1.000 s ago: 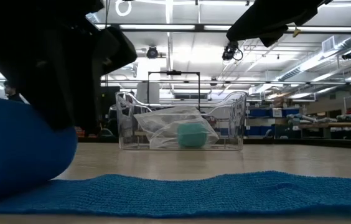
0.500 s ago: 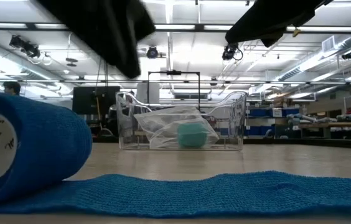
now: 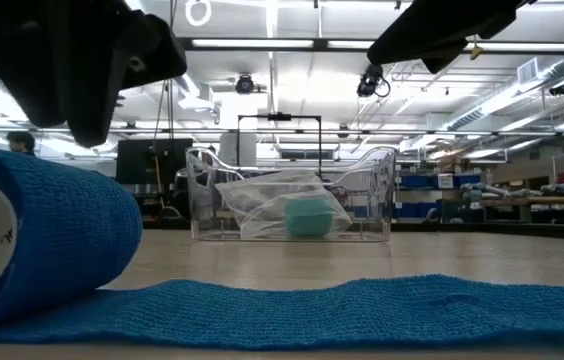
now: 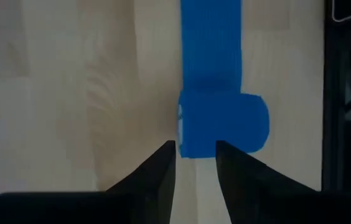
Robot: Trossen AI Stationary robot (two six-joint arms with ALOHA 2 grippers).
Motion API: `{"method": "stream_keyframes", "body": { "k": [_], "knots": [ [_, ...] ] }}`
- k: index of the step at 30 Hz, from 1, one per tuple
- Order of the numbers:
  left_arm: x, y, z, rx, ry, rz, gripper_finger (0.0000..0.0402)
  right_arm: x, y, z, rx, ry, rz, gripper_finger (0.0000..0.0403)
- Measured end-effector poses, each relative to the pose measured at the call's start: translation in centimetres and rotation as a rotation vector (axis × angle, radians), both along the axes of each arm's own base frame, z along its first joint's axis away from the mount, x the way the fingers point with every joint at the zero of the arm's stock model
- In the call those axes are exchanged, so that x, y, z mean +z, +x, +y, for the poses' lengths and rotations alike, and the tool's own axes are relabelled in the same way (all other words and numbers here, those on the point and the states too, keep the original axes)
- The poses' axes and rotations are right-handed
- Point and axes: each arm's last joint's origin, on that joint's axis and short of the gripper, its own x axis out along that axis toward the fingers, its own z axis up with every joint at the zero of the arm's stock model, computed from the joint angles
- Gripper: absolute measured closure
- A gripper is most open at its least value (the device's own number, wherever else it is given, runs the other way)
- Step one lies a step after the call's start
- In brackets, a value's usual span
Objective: Roll bandage
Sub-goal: Roll the blue bandage
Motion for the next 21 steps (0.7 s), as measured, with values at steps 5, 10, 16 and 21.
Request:
{"method": "stream_keyframes", "body": {
  "k": [5,10,16,21],
  "knots": [
    [-0.6,-0.1,-0.1,-0.018,-0.025,0.001,0.0280,0.0,0.0,0.0,0.000,0.000,0.000,0.0380],
    [-0.9,0.1,-0.2,-0.045,-0.020,-0.008,0.0280,0.0,0.0,0.0,0.000,-0.001,0.001,0.0380],
    [-1.3,0.3,-0.3,-0.058,-0.006,-0.051,0.0280,0.0,0.0,0.0,-0.005,-0.006,0.001,0.0380],
    [-2.4,0.3,-0.2,-0.053,-0.031,-0.091,0.0280,0.4,-0.8,-0.1,-0.042,-0.056,0.006,0.0380]
  ]
}}
